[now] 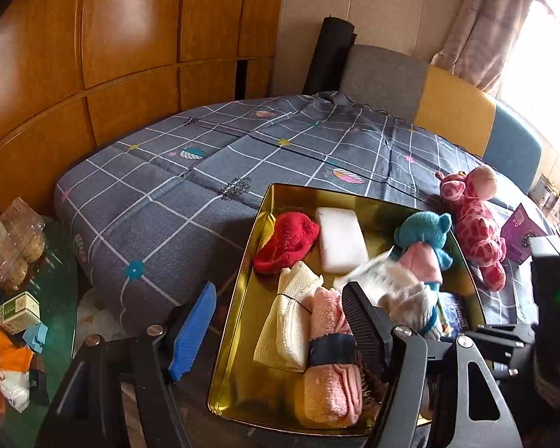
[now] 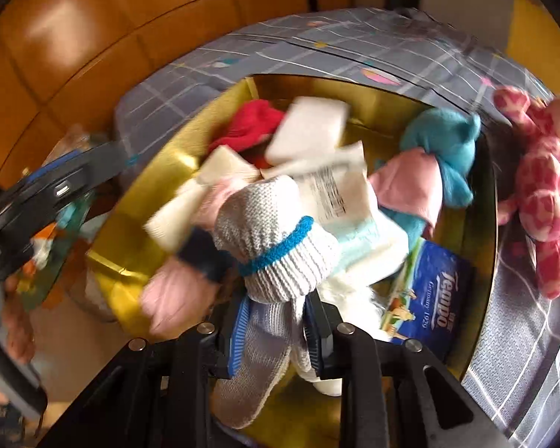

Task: Organize soft objects
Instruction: 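Carry the grey knit sock into the gold tray and open the right gripper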

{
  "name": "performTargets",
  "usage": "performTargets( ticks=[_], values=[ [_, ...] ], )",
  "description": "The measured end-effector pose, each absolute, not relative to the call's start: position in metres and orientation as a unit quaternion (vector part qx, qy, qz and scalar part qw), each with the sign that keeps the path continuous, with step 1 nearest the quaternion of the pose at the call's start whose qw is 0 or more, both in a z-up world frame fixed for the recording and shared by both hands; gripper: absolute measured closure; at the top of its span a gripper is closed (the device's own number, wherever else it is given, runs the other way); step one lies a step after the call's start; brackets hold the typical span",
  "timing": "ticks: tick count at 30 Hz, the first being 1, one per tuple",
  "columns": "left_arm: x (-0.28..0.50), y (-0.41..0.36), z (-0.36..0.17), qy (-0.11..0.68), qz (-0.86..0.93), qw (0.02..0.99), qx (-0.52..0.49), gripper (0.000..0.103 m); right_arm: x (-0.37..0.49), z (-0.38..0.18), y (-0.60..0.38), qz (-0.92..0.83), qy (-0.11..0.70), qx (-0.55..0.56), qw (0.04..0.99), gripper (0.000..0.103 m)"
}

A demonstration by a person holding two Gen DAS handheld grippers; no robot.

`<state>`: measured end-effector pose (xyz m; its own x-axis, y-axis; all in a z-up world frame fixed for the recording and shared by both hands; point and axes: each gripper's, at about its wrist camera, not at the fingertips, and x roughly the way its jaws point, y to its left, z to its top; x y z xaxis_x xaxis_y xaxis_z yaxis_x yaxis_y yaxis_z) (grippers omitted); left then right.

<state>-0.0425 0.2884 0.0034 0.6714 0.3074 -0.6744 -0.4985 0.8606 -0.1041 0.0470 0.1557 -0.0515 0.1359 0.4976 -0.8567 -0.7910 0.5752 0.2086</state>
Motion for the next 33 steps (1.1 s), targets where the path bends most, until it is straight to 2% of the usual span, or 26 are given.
performTargets(
  ticks=[13,22,24,33],
  values=[
    [-0.039,0.279,-0.003,0.343,0.226,0.904,-0.120,0.031,0.032,-0.065,0.148,0.444,0.476,-0.155,0.743,0.076],
    [-0.040,0.272,0.002,0.338,0.221,0.908,-0.112,0.029,0.025,-0.057,0.138,0.439,0.454,-0.154,0.760,0.070],
    [-0.040,0.270,0.003,0.337,0.219,0.909,-0.110,0.029,0.022,-0.055,0.137,0.437,0.446,-0.161,0.764,0.065],
    [-0.038,0.260,0.005,0.337,0.210,0.912,-0.104,0.028,0.017,-0.051,0.130,0.436,0.432,-0.163,0.772,0.062]
  ],
)
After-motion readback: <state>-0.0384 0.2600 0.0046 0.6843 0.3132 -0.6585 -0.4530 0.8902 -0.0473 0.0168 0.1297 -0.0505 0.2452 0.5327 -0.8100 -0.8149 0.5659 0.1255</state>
